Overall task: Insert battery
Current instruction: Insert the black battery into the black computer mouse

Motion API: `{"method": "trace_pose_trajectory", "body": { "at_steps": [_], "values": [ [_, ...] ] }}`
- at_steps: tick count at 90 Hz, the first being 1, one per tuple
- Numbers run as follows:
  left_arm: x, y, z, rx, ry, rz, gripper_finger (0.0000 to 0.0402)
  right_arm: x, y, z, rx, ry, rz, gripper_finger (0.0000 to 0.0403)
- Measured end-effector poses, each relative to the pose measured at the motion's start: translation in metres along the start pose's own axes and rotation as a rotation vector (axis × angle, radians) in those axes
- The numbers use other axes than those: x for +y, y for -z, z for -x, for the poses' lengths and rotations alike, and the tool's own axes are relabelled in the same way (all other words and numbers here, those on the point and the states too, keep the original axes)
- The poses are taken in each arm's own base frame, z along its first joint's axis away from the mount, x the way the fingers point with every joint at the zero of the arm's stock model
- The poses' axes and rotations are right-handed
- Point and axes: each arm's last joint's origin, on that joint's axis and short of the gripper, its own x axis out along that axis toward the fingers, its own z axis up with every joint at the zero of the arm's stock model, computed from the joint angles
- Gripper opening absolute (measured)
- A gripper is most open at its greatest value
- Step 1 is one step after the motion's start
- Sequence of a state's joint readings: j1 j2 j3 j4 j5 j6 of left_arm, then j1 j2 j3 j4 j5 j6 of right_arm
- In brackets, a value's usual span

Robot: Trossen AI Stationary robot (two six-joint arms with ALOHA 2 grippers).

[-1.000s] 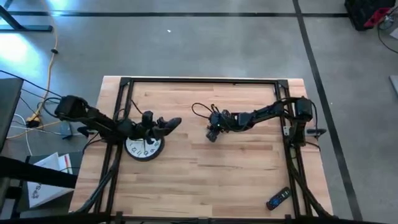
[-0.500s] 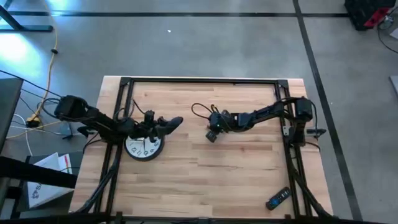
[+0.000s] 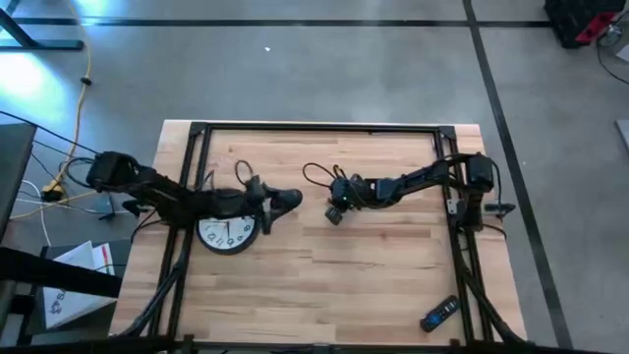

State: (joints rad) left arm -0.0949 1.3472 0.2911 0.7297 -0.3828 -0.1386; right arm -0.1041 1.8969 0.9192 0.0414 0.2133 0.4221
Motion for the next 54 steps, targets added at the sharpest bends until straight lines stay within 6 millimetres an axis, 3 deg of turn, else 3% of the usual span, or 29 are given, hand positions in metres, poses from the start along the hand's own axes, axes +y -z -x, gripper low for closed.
{"method": "trace_pose_trajectory", "body": {
  "at_steps": [28,54],
  "values": [
    [-0.031,-0.020,-0.009,0.195,-0.296,-0.595,0.0249,0.000,0.000,0.000,0.001,0.001,0.000,0.0047],
    [-0.058,0.000,-0.030,0.332,-0.220,-1.072,0.0249,0.000,0.000,0.000,0.003,-0.002,-0.011,0.0048]
  ]
}}
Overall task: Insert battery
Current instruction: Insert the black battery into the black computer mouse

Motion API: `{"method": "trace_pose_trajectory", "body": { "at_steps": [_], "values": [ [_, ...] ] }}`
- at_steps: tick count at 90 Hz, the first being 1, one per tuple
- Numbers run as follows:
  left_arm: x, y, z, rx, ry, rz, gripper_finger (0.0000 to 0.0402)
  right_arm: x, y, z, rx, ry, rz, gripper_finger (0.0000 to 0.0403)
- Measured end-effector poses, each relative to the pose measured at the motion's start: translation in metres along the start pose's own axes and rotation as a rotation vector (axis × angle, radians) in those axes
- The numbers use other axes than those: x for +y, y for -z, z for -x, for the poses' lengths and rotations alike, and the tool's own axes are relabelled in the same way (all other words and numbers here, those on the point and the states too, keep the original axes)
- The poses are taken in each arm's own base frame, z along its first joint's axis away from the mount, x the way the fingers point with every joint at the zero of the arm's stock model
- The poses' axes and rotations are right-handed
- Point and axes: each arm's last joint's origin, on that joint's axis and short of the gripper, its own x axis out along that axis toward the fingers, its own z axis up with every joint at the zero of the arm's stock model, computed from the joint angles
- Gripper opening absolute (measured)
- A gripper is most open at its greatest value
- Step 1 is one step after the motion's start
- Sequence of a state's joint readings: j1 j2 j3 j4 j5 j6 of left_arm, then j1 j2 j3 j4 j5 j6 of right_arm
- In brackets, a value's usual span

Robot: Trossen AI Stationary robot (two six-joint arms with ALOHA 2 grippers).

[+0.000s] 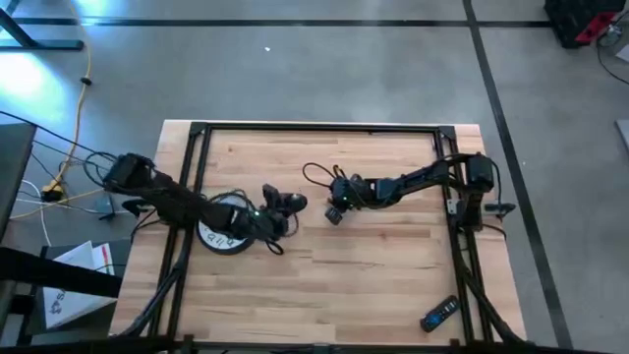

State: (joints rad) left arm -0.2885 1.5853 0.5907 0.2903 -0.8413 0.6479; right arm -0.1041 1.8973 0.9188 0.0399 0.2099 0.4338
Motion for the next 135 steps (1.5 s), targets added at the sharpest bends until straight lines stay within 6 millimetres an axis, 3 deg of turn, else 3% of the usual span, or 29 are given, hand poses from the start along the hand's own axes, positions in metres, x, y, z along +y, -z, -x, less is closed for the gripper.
{"method": "trace_pose_trajectory", "body": {
  "at_steps": [19,35,51,85,114,135],
  "values": [
    [-0.032,-0.008,-0.020,0.096,0.008,-0.373,0.0249,0.000,0.000,0.000,0.002,-0.001,0.004,0.0048],
    [-0.040,-0.014,-0.031,0.160,-0.043,-0.500,0.0249,0.001,0.000,0.000,0.002,-0.007,0.025,0.0048],
    [-0.042,-0.017,-0.027,0.144,-0.038,-0.555,0.0249,0.005,0.001,0.003,0.008,-0.050,0.045,0.0068],
    [-0.050,-0.023,-0.017,0.102,-0.029,-0.614,0.0249,0.009,0.004,0.010,0.050,-0.065,0.085,0.0165],
    [-0.055,-0.034,-0.006,0.052,-0.035,-0.618,0.0249,0.011,0.005,0.011,0.014,0.013,0.090,0.0172],
    [-0.056,-0.035,-0.005,0.033,-0.021,-0.557,0.0249,0.008,0.007,0.012,-0.006,0.105,-0.074,0.0172]
  ]
}}
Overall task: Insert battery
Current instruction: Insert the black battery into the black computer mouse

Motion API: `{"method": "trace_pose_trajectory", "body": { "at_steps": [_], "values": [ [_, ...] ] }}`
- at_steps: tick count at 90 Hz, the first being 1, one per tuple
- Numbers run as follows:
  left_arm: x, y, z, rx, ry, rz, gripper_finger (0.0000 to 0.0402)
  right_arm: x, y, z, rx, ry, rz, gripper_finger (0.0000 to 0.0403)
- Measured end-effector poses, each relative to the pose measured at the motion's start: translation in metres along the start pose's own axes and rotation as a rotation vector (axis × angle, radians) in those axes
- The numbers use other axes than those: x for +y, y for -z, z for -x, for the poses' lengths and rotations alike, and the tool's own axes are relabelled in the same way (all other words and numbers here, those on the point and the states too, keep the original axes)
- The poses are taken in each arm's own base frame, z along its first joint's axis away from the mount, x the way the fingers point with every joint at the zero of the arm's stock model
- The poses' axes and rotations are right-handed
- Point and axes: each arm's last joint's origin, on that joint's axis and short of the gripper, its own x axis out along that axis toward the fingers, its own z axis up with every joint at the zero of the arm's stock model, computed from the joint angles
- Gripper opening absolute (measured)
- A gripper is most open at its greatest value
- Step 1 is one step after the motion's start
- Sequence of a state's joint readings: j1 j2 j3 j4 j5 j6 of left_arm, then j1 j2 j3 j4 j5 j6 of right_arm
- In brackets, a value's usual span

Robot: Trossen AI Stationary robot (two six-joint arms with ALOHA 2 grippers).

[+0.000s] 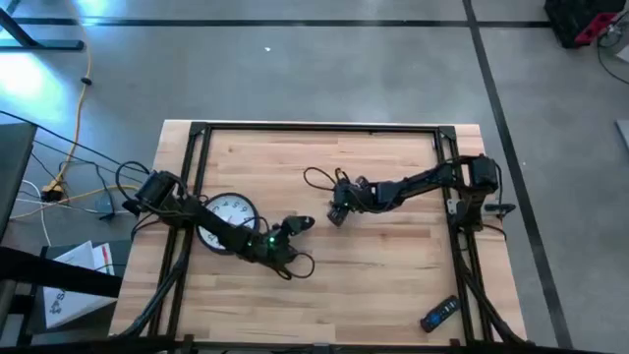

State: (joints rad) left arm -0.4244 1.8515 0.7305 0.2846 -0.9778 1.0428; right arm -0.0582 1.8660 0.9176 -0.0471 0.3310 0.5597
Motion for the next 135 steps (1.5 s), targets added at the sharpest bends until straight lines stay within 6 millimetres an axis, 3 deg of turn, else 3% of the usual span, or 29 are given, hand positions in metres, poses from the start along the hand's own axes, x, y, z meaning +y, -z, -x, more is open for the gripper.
{"method": "trace_pose_trajectory", "body": {
  "at_steps": [14,47,113,121,135],
  "values": [
    [0.001,0.000,-0.001,-0.010,0.006,0.028,0.0249,0.000,0.001,0.001,-0.015,0.028,-0.102,0.0172],
    [0.001,0.000,-0.001,-0.010,0.005,0.055,0.0249,-0.001,0.012,0.007,-0.144,0.278,-0.309,0.0172],
    [0.002,-0.001,-0.001,-0.017,-0.005,0.071,0.0249,-0.004,0.022,0.009,-0.080,0.329,-0.348,0.0171],
    [0.002,-0.001,-0.001,-0.010,-0.009,0.070,0.0249,-0.003,0.018,0.018,-0.087,0.315,-0.326,0.0171],
    [0.002,0.000,-0.001,-0.007,-0.010,0.046,0.0249,0.013,0.003,0.051,-0.169,0.175,-0.197,0.0174]
  ]
}}
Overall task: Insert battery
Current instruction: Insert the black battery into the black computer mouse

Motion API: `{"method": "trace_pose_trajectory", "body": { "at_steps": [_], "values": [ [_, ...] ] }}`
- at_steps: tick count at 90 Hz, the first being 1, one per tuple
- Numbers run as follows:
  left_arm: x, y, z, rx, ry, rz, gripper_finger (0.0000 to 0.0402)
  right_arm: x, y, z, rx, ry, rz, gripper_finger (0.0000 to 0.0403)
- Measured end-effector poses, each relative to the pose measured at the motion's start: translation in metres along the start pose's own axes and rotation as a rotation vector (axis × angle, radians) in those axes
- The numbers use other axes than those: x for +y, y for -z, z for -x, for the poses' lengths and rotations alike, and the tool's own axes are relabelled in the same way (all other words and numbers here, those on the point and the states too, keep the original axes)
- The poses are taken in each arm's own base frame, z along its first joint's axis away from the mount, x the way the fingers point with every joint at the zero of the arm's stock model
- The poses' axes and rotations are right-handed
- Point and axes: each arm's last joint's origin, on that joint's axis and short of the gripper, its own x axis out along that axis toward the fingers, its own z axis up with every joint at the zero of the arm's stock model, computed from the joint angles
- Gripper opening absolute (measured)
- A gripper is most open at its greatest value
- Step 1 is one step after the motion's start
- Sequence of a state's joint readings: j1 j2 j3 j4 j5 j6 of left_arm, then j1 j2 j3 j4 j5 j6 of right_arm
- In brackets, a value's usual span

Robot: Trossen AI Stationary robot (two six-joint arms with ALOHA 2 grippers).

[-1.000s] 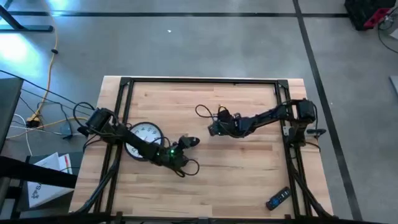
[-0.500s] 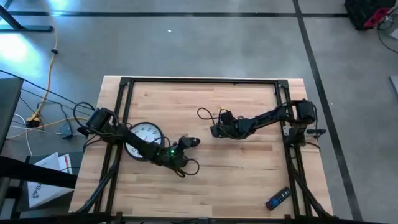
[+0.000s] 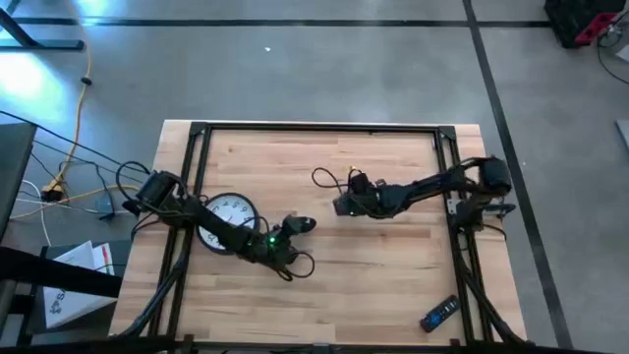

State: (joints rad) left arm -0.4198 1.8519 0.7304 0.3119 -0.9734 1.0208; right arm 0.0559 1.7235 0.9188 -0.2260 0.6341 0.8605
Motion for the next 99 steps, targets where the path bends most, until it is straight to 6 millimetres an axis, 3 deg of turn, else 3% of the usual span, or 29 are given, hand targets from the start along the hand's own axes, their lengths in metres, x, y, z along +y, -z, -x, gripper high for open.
{"method": "trace_pose_trajectory", "body": {
  "at_steps": [12,24,36,53,71,99],
  "values": [
    [0.000,0.000,0.000,-0.002,-0.002,-0.008,0.0249,0.024,0.002,0.028,-0.081,-0.191,0.271,0.0179],
    [0.001,-0.001,0.000,-0.006,-0.005,-0.013,0.0249,0.037,0.025,0.032,-0.143,-0.300,0.351,0.0186],
    [0.002,-0.002,0.000,-0.013,-0.017,-0.036,0.0249,0.047,0.043,0.023,-0.207,-0.427,0.348,0.0205],
    [0.003,-0.002,0.000,-0.016,-0.025,-0.074,0.0249,0.064,0.056,0.006,-0.244,-0.514,0.489,0.0247],
    [0.003,-0.004,0.002,-0.031,-0.028,-0.090,0.0249,0.071,0.057,-0.012,-0.282,-0.393,0.552,0.0266],
    [0.006,-0.008,0.004,-0.090,-0.036,-0.095,0.0249,0.084,0.049,-0.031,-0.233,-0.516,0.550,0.0266]
  ]
}}
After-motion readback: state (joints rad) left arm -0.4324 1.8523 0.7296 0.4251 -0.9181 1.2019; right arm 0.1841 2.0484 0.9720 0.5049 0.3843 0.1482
